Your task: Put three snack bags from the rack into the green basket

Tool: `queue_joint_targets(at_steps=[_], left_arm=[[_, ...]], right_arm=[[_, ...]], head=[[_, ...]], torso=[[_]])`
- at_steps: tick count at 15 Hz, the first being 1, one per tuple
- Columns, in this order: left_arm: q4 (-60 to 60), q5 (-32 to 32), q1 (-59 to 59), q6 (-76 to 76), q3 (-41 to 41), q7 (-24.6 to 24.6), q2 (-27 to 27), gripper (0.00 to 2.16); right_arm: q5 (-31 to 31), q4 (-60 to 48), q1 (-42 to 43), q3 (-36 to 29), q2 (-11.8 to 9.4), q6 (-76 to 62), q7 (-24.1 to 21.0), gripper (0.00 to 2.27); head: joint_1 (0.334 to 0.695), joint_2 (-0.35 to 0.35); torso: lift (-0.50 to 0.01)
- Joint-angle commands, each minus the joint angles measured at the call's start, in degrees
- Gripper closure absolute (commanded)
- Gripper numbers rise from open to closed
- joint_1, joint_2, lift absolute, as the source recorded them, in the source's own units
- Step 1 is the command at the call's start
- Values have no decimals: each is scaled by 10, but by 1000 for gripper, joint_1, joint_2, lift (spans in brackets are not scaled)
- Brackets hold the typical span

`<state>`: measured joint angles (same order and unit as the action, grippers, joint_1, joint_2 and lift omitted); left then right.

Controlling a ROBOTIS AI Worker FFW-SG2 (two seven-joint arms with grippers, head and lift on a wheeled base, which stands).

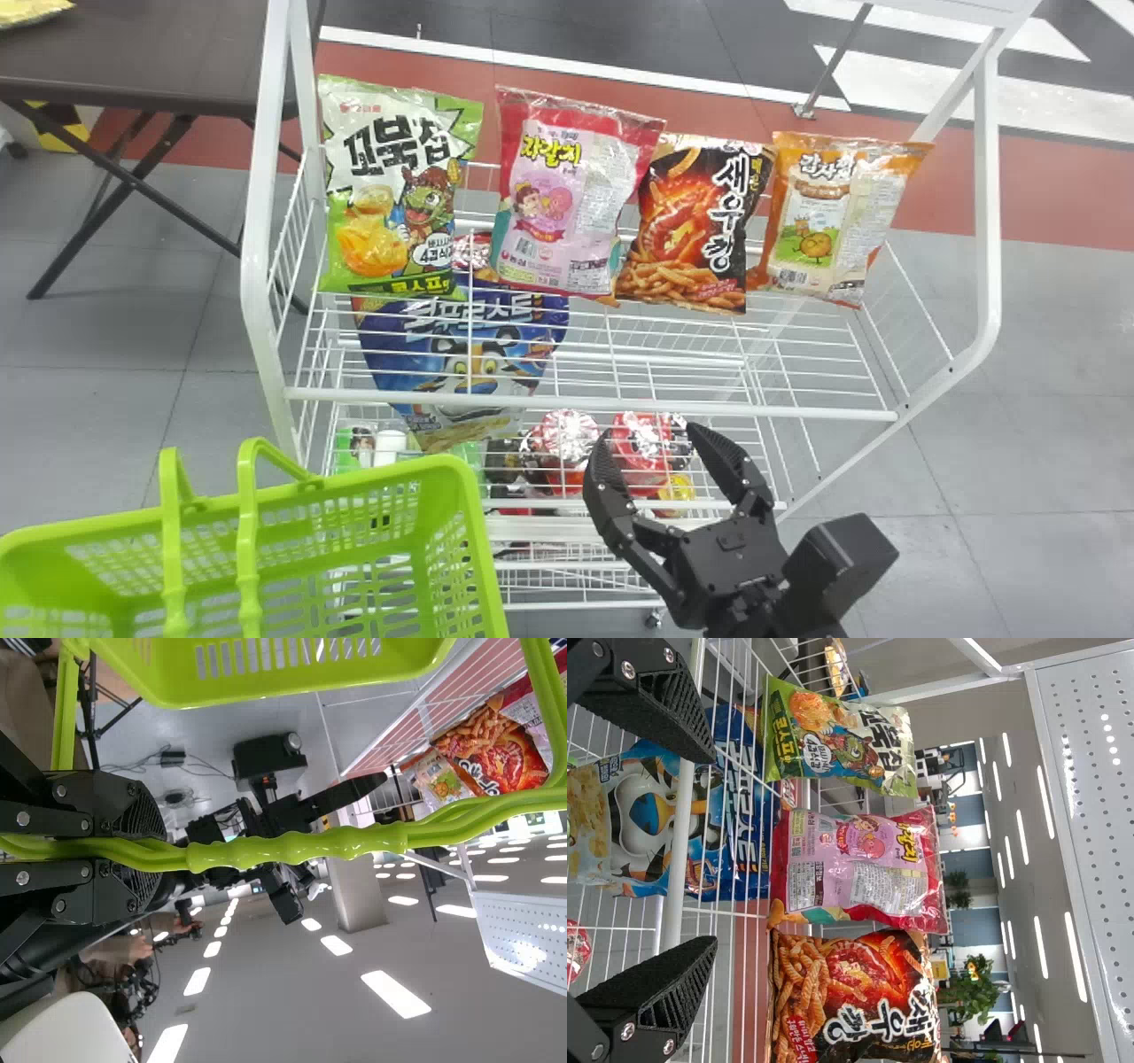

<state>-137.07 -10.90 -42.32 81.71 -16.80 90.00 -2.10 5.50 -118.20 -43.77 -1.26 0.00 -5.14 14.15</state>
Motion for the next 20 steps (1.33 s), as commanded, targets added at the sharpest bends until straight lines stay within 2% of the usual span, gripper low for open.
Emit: queue_joint_targets(at_steps=[1,10,12,13,16,20], left_arm=[[2,0,1,0,-1,6,0,2148],[12,-4,4,0,-3,6,1,2148],[15,-4,5,0,-3,6,1,2148],[15,-4,5,0,-2,6,2,2148],[15,-4,6,2,-3,6,0,2148],[14,-4,7,5,-6,6,-1,2148]], right_arm=[[0,0,0,1,1,0,0,90],[-6,7,19,21,1,5,-1,90],[-12,21,48,28,1,19,-11,90],[-25,34,72,37,1,21,-29,90],[-26,74,148,64,1,84,-33,90],[-21,114,245,118,1,141,-47,90]], head=[[695,-232],[695,-198],[695,-177],[695,-170],[695,-148],[695,-47]], torso=[[0],[0],[0],[0],[0],[0]])
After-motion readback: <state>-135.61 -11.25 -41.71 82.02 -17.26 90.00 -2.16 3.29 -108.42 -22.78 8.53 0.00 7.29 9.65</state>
